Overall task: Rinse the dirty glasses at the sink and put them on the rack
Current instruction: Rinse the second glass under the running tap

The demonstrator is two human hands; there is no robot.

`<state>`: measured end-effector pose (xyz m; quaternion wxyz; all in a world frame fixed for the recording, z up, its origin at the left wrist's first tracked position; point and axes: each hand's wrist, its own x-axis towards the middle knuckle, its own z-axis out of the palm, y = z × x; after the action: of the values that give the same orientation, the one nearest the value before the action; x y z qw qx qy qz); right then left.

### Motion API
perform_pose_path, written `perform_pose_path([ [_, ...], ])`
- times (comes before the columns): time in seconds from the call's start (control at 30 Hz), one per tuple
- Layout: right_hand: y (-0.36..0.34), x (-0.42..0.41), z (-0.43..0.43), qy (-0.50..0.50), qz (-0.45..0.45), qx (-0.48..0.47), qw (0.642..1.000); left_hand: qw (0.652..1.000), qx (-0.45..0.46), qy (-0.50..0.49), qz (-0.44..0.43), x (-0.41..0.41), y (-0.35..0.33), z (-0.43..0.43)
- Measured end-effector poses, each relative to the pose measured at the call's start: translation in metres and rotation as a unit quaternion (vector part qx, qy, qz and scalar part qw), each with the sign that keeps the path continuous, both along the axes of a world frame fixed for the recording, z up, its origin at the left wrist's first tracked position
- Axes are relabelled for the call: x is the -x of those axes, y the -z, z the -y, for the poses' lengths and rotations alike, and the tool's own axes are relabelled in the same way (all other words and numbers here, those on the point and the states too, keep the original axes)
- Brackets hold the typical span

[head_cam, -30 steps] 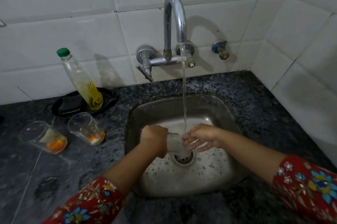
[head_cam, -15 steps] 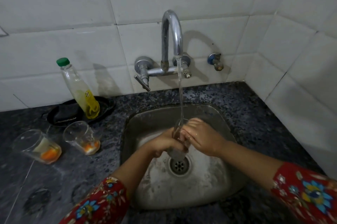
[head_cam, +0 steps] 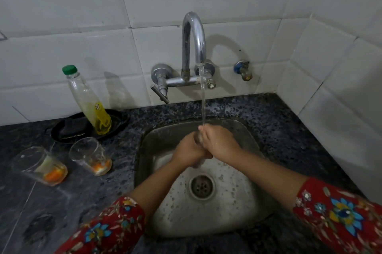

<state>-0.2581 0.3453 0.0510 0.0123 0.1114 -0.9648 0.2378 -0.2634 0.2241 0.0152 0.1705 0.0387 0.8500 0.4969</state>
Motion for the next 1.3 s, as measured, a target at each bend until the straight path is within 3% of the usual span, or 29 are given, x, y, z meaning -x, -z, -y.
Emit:
perform_pose_path([
  [0.03,-0.002,0.003,0.006,0.037,0.017,-0.011,0.999,0.997,0.056,-0.034,-0.047,-0.003,0.0,-0.006],
  [0.07,-0.002,0.004,0.008,0.037,0.003,-0.012,0.999,0.995,0.058,-0.036,-0.078,-0.001,0.003,-0.006],
  [0.17,-0.008,-0.002,-0.002,-0.085,-0.096,0.054,0.99,0.991,-0.107,0.075,0.012,0.013,-0.014,0.013],
  [0.23,-0.01,-0.006,-0.01,-0.141,-0.101,0.061,0.983,0.972,-0.172,0.146,0.066,0.021,-0.018,0.026],
  [0.3,-0.008,-0.003,-0.003,-0.074,-0.074,0.045,0.993,0.984,-0.13,0.11,0.054,0.018,-0.014,0.019],
  [0.4,-0.012,0.009,0.015,0.046,-0.02,-0.019,0.999,0.993,0.068,-0.008,-0.099,0.009,-0.005,-0.003],
  [0.43,-0.013,0.012,0.016,0.035,-0.039,-0.018,0.998,0.989,0.072,-0.013,-0.132,0.01,-0.006,-0.004],
  [0.53,-0.017,0.01,0.002,-0.078,-0.085,0.056,0.992,0.986,-0.133,0.096,-0.043,0.025,-0.019,0.016],
  [0.6,-0.018,0.008,-0.005,-0.121,-0.073,0.087,0.986,0.966,-0.201,0.165,0.003,0.03,-0.023,0.026],
  [0.67,-0.019,0.009,0.003,-0.066,-0.071,0.059,0.994,0.981,-0.154,0.12,-0.019,0.026,-0.02,0.02],
  [0.77,-0.026,0.02,0.021,0.072,0.001,-0.063,0.995,0.988,0.024,0.035,-0.146,0.017,-0.008,0.001],
  [0.87,-0.028,0.022,0.02,0.104,0.077,0.001,0.992,0.981,0.077,0.008,-0.175,0.008,-0.008,0.0],
  [1.0,-0.021,0.013,0.014,0.091,0.08,0.101,0.988,0.99,-0.135,-0.036,-0.033,0.003,-0.005,0.009],
  [1.07,-0.013,0.009,0.014,0.112,0.13,0.159,0.972,0.961,-0.237,-0.102,0.096,0.002,0.002,0.01],
  [1.17,-0.006,-0.005,0.015,0.137,0.27,0.304,0.903,0.833,-0.406,-0.193,0.323,-0.003,0.001,0.007],
  [1.23,-0.004,-0.01,0.017,0.147,0.282,0.328,0.89,0.746,-0.49,-0.255,0.371,-0.001,0.0,0.0],
  [1.3,-0.003,-0.008,0.02,0.176,0.27,0.335,0.885,0.699,-0.531,-0.297,0.376,0.004,-0.005,-0.008],
])
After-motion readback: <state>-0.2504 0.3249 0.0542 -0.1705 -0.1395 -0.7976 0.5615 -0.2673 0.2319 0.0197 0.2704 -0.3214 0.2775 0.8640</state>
